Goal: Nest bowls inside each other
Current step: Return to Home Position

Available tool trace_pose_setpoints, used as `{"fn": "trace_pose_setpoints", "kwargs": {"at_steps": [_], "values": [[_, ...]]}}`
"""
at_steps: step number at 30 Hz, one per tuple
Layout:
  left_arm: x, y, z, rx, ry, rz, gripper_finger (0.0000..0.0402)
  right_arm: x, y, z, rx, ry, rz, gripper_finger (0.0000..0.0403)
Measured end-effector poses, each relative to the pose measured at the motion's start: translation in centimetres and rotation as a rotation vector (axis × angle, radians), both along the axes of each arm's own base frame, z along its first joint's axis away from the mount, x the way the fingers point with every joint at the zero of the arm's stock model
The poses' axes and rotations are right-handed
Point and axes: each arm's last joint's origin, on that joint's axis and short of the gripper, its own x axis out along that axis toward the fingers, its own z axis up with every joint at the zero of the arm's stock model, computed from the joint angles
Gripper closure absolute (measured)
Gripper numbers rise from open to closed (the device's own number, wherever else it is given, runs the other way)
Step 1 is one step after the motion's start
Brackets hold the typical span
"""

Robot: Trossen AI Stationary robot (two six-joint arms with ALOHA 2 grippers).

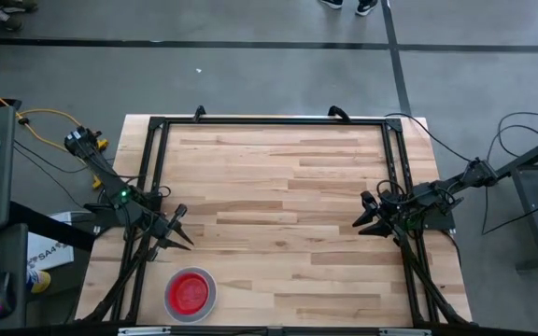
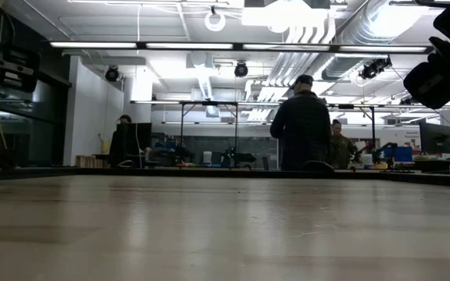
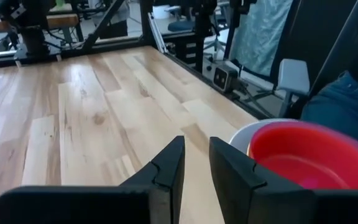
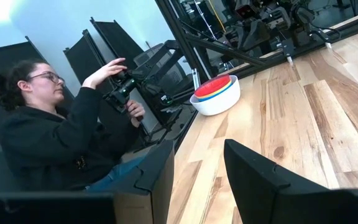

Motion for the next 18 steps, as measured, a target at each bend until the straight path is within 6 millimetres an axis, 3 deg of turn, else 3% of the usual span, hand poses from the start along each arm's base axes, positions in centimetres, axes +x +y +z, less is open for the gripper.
{"fn": "trace_pose_setpoints", "kwargs": {"at_steps": [18], "values": [[-0.14, 0.04, -0.45, 0.03, 0.001, -0.031, 0.0327, 0.0, 0.0, 0.0, 0.0, 0.0, 0.0, 0.0268]]}}
